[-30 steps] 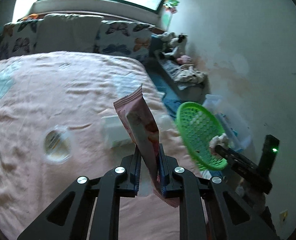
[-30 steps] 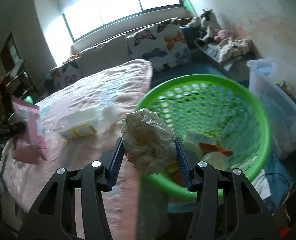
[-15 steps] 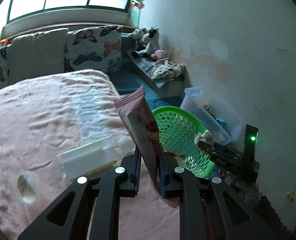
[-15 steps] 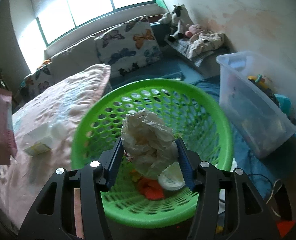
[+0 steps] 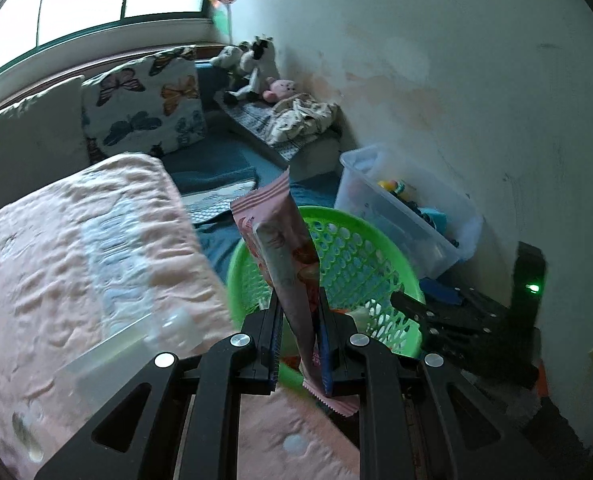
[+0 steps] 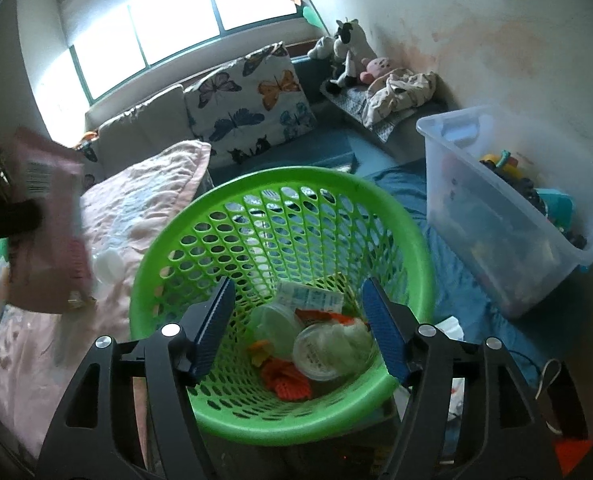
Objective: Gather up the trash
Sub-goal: 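Lower the pink snack bag into the green basket and open the left tool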
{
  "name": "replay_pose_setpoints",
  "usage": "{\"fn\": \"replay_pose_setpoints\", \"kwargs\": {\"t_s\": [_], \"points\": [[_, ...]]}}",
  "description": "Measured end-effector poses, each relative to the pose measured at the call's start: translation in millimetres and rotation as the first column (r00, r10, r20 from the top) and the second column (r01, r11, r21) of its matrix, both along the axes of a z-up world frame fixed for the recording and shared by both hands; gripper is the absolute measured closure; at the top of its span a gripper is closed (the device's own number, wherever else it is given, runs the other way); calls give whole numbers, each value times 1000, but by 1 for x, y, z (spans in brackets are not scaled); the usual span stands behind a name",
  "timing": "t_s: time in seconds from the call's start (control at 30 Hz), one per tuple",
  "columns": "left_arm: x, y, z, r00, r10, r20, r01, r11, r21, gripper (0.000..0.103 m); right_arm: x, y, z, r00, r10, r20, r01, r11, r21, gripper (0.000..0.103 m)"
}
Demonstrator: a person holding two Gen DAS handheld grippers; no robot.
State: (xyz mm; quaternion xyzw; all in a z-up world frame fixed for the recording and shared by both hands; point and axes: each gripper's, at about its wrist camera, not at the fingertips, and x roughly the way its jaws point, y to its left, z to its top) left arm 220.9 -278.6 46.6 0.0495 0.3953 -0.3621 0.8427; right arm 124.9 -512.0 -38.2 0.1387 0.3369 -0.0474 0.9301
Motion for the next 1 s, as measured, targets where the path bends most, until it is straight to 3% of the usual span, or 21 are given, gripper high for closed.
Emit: {"fn": "replay_pose_setpoints", "kwargs": {"t_s": [0.5, 0.57, 0.63, 0.73, 1.0], "points": [[13, -64, -47, 995, -74, -63, 81, 991, 108, 86, -30, 1, 4, 999, 20, 33, -21, 999, 30, 35], [12, -65, -51, 994, -78, -71, 85, 990, 109, 82, -32, 4, 3, 999, 24, 32, -25, 999, 35, 35], [11, -67, -55, 994, -76, -83, 84, 991, 102, 66, -33, 6, 2, 999, 28, 29, -29, 999, 33, 35], [8, -64, -54, 995, -77, -63, 82, 992, 94, 54, -35, 9, 1, 999, 32, 29, -33, 999, 33, 35], [-1, -42, -48, 997, -67, -49, 69, 996, 56, 50, -39, 14, 4, 999, 35, 31, -36, 999, 30, 35]]}}
